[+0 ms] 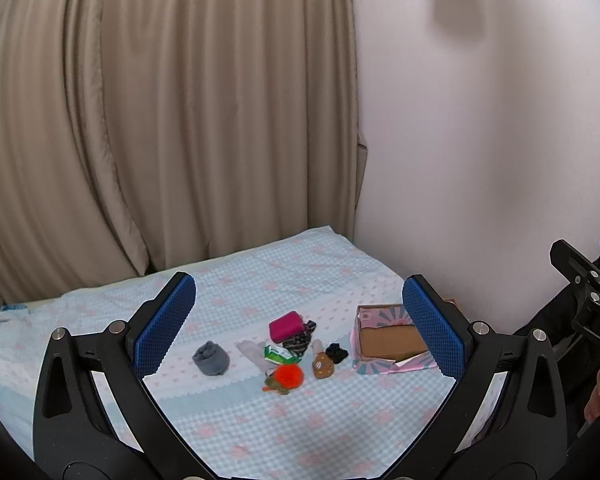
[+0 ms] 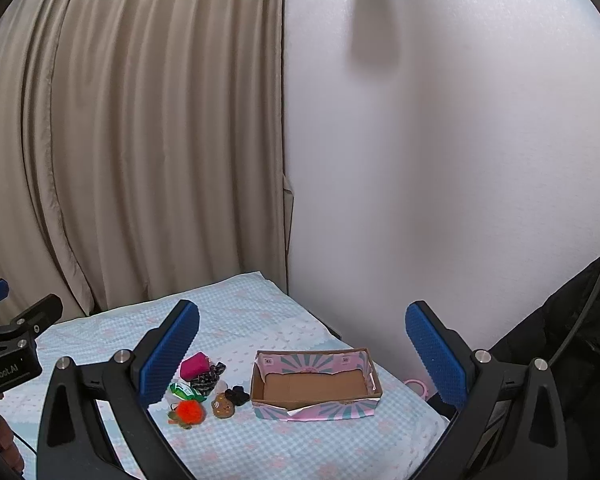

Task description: Organize soft objects

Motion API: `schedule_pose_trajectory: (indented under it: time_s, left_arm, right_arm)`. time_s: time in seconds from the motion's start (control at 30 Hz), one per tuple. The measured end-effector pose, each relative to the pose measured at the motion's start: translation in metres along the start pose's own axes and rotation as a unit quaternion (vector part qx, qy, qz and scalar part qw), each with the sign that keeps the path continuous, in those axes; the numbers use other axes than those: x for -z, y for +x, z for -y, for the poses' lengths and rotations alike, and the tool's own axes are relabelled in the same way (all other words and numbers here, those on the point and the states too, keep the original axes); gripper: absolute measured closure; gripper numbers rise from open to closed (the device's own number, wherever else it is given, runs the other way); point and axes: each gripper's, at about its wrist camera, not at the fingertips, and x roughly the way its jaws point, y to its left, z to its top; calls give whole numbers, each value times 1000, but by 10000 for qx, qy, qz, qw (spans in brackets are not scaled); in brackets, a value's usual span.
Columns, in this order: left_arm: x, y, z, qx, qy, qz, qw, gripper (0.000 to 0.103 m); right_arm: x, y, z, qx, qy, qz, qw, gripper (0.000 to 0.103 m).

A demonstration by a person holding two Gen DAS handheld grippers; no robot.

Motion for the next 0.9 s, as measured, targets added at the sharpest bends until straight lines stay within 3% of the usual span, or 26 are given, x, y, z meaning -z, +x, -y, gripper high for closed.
schedule_pose_trajectory:
  time_s: [0.9]
  left_arm:
    - [-6,1,0,-70,-78,-42,9999,0]
  right_arm:
    - [11,5,3,-114,-41,14,9999,0]
